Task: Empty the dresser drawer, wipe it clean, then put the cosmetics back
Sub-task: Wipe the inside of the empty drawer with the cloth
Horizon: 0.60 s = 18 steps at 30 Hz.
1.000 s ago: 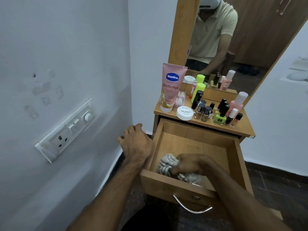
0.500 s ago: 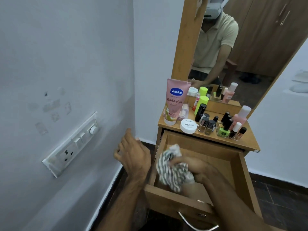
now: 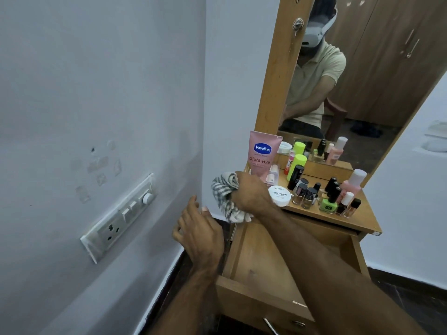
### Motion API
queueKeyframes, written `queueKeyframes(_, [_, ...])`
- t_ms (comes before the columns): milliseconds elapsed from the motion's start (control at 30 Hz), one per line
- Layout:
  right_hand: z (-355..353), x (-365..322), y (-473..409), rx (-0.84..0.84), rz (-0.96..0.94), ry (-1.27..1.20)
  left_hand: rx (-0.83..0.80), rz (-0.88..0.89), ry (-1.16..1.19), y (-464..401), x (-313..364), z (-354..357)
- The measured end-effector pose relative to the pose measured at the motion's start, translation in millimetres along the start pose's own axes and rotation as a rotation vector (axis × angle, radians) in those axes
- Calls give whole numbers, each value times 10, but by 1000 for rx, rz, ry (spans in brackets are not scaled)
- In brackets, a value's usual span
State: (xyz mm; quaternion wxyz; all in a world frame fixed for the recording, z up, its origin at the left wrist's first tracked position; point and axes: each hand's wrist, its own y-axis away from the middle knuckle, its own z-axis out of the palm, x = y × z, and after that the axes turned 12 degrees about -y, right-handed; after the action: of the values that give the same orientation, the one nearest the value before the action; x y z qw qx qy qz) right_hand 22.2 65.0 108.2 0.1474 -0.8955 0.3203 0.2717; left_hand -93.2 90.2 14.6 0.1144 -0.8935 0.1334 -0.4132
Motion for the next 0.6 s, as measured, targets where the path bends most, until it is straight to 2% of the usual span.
queueKeyframes(100, [18,160,90,21,-5,-102,-49,91,97,-27,47,-70])
queueKeyframes(167, [-27,268,162,6,21,-247,-167,100,239,-76,69,-84])
queueKeyframes(267, [-149,373,332,-54,-26,-438,-523,-136,584,-233,233,-149])
queueKeyframes(333, [-238,432,473,-95,-48,-621,-653,-211,680,-292,348,-180])
queueKeyframes(400, [-364,498,632,-180,-3,-763,-678,-187,642,-296,477,-228])
queueKeyframes(467, [-480,610,761,-233,70,-775,-692,-123,581,-277,577,-239])
queueKeyframes(600, [-740,899,972,-27,141,-715,-728,13,461,-191,804,-303])
